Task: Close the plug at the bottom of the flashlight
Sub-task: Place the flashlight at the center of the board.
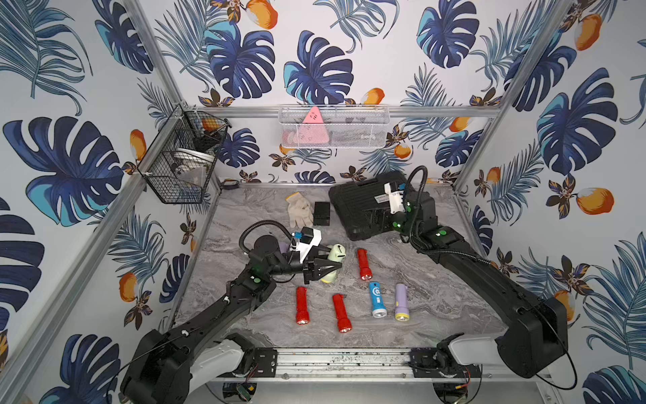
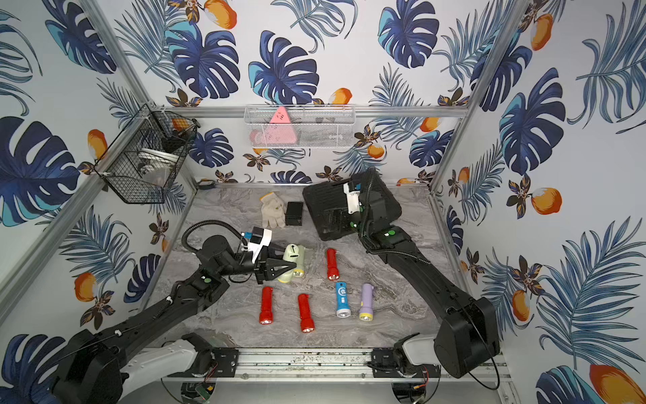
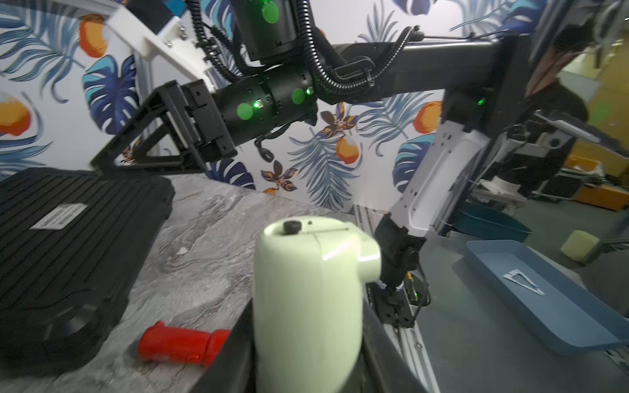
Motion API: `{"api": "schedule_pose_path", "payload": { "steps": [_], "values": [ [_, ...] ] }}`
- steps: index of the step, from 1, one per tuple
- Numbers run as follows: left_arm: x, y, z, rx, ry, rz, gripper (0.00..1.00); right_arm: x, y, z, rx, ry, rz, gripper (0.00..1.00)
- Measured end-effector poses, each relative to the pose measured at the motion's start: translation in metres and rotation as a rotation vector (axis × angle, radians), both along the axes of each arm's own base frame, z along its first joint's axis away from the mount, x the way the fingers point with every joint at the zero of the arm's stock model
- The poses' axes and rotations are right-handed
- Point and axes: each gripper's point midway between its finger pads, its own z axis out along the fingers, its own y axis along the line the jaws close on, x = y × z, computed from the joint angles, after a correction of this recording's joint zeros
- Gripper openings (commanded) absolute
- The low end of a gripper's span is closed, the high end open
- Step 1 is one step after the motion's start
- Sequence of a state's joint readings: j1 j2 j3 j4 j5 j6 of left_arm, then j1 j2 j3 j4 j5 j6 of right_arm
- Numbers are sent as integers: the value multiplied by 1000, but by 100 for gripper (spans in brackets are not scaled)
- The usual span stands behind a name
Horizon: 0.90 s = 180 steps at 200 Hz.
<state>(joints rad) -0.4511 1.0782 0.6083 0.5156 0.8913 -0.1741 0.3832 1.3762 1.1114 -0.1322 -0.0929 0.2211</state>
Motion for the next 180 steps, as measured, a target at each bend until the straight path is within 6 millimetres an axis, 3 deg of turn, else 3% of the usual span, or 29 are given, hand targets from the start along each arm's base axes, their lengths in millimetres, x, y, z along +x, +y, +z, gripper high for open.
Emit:
{"api": "schedule_pose_path", "payload": {
  "steps": [25,53,81,130,180],
  "values": [
    [26,7,-25,98,87,147,0,12,-48,-35,31,98,-158,100],
    [61,22,-65,243,222,342,0,14,-70,-50,56,143,-223,100],
    [87,42,-99,371,313,518,0,14,-74,-55,68,158,-239,100],
    [128,77,-134,532,461,810,0,14,-79,-59,75,170,-252,100],
    [151,91,-175,653,618,918,0,9,-78,-51,88,152,-241,100]
  ]
}}
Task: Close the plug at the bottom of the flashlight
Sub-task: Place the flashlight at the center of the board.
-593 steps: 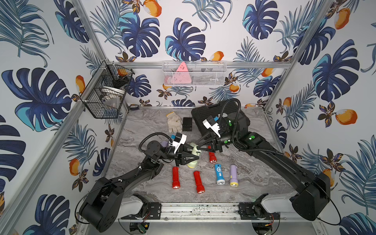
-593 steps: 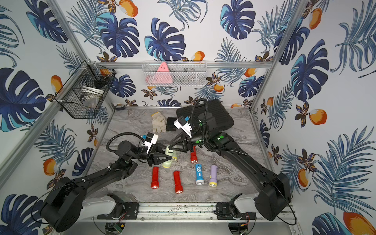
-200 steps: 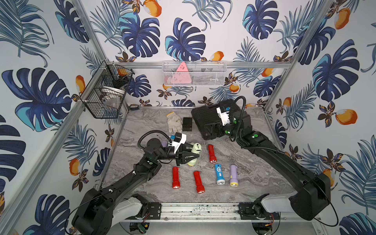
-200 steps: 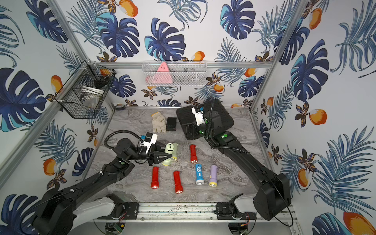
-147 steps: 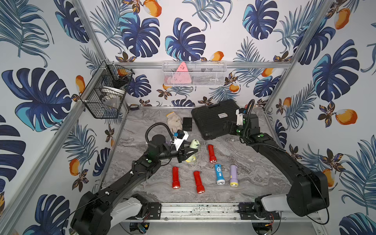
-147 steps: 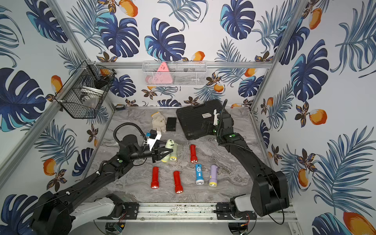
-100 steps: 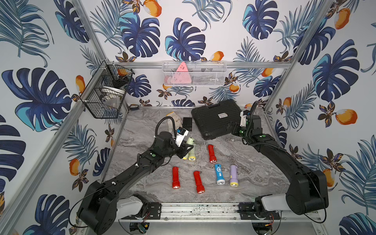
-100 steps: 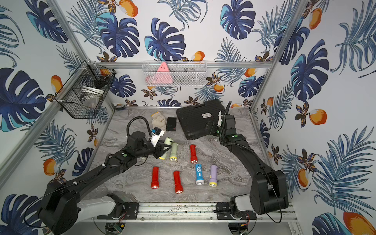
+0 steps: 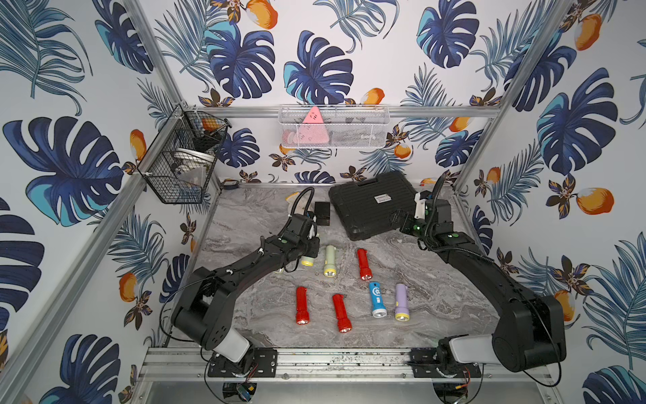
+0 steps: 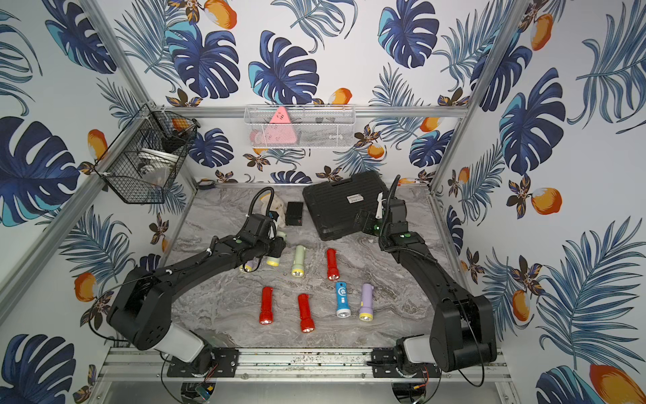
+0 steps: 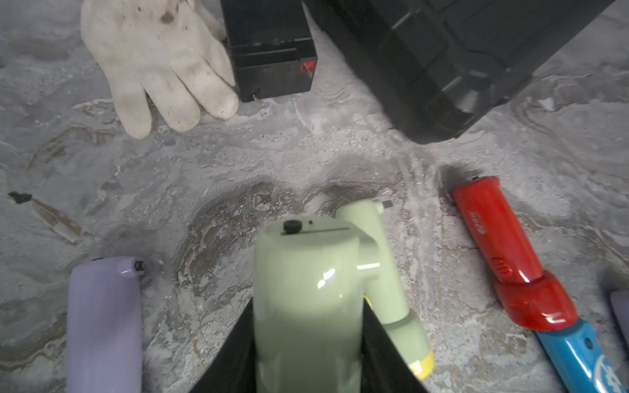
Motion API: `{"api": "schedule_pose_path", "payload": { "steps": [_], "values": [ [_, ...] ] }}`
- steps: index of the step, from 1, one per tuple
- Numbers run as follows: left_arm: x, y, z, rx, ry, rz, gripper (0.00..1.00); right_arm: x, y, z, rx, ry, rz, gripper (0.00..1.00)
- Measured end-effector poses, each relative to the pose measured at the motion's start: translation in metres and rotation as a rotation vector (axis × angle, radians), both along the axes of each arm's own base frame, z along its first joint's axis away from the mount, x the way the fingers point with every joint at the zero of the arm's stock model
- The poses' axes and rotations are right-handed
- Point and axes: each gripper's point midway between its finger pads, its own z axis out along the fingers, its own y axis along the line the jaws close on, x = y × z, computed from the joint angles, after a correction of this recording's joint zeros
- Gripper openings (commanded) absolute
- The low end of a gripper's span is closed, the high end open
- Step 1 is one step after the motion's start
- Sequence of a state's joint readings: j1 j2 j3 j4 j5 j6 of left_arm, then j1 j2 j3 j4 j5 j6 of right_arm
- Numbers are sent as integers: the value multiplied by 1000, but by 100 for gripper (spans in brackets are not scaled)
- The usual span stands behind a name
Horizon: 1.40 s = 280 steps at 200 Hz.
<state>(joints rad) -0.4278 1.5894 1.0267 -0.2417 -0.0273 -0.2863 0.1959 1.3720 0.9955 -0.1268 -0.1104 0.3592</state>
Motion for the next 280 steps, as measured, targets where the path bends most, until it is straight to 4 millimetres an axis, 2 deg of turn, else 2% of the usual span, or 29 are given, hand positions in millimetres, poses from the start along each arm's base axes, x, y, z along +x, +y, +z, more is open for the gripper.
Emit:
{"api": "schedule_pose_path", "payload": {
  "steps": [47,81,121,167,180,201,205,215,255,280],
  "values": [
    [10,19,-36,62,104,60,0,-3,-3,8,-4,-23,-13,100],
    [12,18,-54,62,160,56,0,-2,-3,7,-4,-21,-13,100],
    [14,20,-67,51,200,61,0,-2,-3,7,-5,-20,-13,100],
    [8,18,-80,53,253,50,23,-2,-5,6,-11,-22,-23,100],
    [8,18,-80,53,258,53,40,-1,-6,6,-13,-22,-27,100],
    [7,19,-80,56,265,54,48,-1,-7,7,-17,-23,-35,100],
    [7,19,-80,56,266,54,59,-1,-8,7,-18,-23,-36,100],
    [8,18,-79,57,265,53,68,-1,-8,7,-18,-23,-37,100],
    [11,17,-72,49,261,62,69,-1,-8,7,-20,-25,-39,100],
    [15,16,-55,37,233,62,69,-1,-8,8,-19,-27,-39,100]
  ]
}}
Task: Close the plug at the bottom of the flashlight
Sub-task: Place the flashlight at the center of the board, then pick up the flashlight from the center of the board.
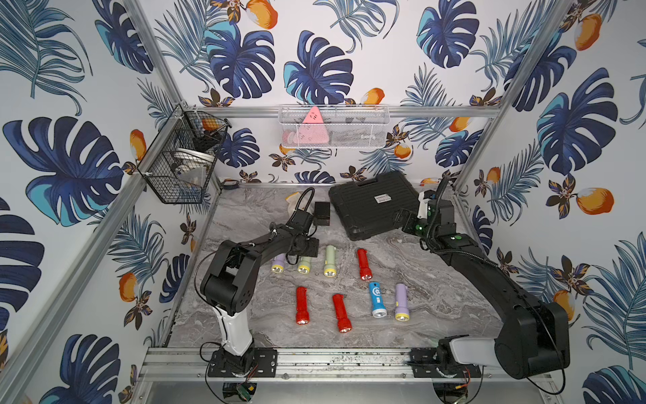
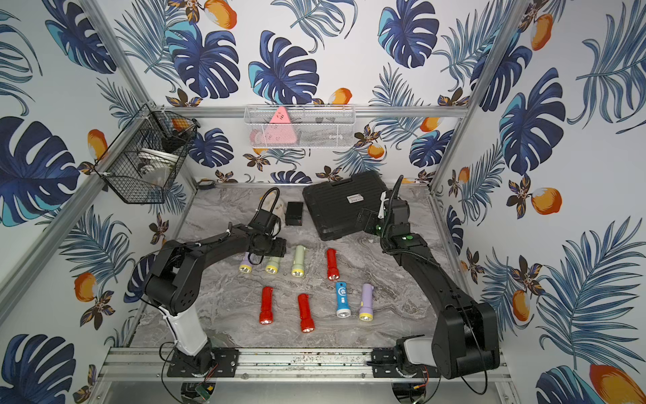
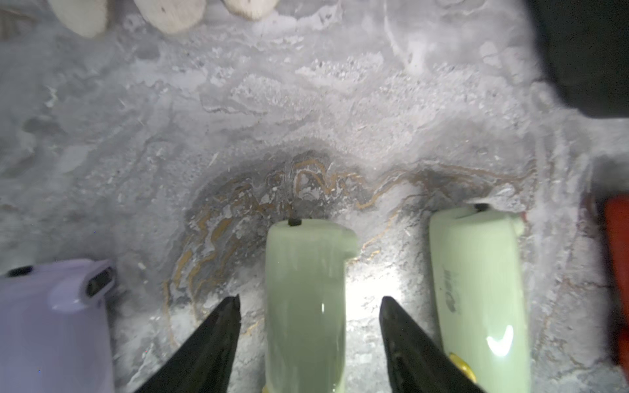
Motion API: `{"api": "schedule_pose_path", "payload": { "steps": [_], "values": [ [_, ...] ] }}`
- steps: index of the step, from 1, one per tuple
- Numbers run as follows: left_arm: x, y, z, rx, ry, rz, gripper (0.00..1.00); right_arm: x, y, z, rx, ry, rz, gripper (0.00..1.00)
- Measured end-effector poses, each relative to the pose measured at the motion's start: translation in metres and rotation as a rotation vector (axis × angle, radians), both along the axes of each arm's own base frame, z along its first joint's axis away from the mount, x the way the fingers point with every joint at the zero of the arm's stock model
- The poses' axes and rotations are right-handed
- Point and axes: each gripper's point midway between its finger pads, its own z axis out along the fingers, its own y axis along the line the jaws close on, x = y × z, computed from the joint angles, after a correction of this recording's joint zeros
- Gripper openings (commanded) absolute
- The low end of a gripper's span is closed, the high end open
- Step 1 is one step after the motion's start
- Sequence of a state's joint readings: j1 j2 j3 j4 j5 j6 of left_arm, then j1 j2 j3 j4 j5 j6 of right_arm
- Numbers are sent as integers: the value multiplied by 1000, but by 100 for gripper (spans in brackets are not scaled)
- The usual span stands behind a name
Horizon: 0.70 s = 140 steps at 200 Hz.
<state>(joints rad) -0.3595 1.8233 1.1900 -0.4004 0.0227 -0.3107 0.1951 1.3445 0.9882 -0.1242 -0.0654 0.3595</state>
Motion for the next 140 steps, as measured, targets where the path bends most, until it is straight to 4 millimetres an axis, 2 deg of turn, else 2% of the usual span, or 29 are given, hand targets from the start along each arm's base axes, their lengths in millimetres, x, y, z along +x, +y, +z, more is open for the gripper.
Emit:
{"api": "schedule_pose_path", "payload": {
  "steps": [27,62,101,140],
  "values": [
    [1,-8,20,-23,-36,-17,69,0,0,1,1,-2,0,100],
    [-12,-41,38,-72,-56,-74,68,0,0,1,1,-3,0,100],
    [-22,-72,42,-81,-59,-133,68,-1,0,2,1,-6,0,100],
    [-26,-90,30,-41,-38,-164,68,-1,-1,3,2,-8,-1,100]
  ]
}}
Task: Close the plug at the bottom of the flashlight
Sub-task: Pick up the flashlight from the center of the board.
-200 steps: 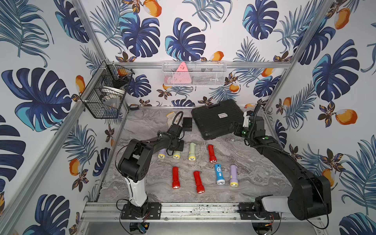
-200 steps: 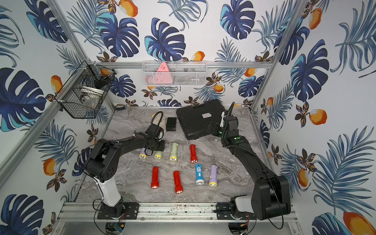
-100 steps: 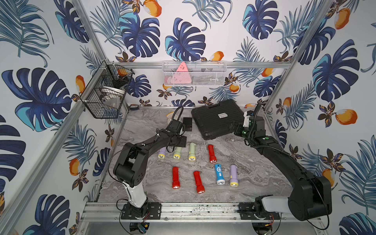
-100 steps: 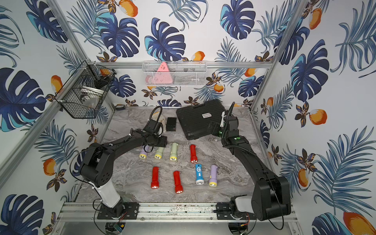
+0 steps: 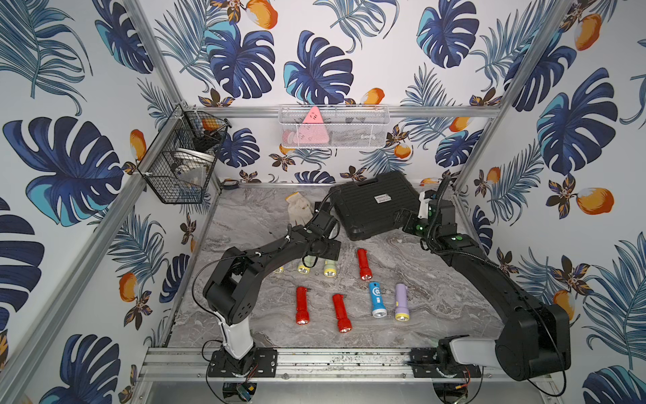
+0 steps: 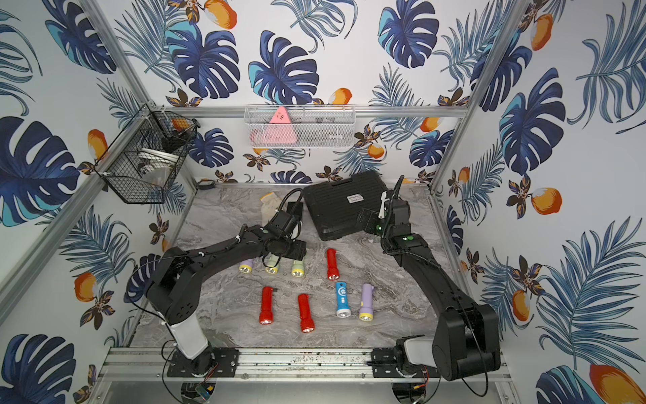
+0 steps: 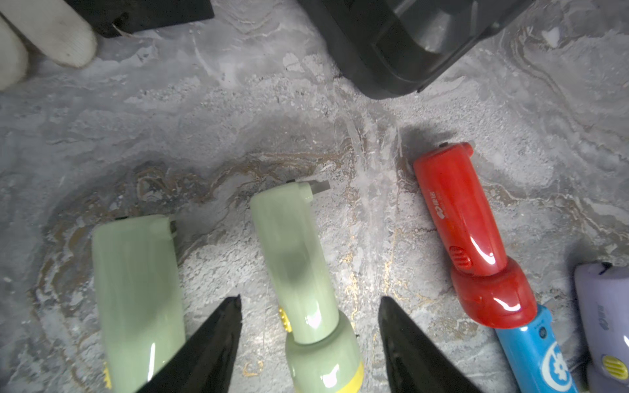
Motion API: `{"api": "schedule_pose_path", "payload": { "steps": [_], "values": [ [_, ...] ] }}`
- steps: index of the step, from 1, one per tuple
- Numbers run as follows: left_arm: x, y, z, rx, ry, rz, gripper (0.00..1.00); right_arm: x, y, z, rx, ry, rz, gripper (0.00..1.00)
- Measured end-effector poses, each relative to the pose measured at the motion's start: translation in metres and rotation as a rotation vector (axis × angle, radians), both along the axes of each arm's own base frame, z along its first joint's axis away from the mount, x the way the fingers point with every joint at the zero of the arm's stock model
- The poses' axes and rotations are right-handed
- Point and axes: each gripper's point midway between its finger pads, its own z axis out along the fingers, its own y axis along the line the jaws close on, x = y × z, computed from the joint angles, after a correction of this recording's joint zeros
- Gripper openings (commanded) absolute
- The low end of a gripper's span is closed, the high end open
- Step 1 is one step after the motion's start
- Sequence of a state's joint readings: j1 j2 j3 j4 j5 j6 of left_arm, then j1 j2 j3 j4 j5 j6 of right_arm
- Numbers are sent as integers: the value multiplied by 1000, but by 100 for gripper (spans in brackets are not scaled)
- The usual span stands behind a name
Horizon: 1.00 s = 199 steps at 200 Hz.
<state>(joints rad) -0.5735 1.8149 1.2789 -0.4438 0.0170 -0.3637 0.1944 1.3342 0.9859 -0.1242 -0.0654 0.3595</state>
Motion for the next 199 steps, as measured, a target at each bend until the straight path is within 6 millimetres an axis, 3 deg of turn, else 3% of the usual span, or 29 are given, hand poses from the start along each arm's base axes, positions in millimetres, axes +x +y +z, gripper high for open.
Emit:
{"api": "schedule_pose_path", "payload": {
  "steps": [32,66,142,199],
  "values": [
    [1,-6,-15,76,-2,-27,68,0,0,1,-1,-2,-1,100],
    [3,3,-31,149,13,-11,67,-1,-1,0,-2,-2,-3,100],
    [7,-1,-47,194,21,-32,62,-2,-1,3,-1,-9,-3,100],
    [7,-2,-55,197,26,-35,52,-2,-2,6,-2,-16,-7,100]
  ]
}}
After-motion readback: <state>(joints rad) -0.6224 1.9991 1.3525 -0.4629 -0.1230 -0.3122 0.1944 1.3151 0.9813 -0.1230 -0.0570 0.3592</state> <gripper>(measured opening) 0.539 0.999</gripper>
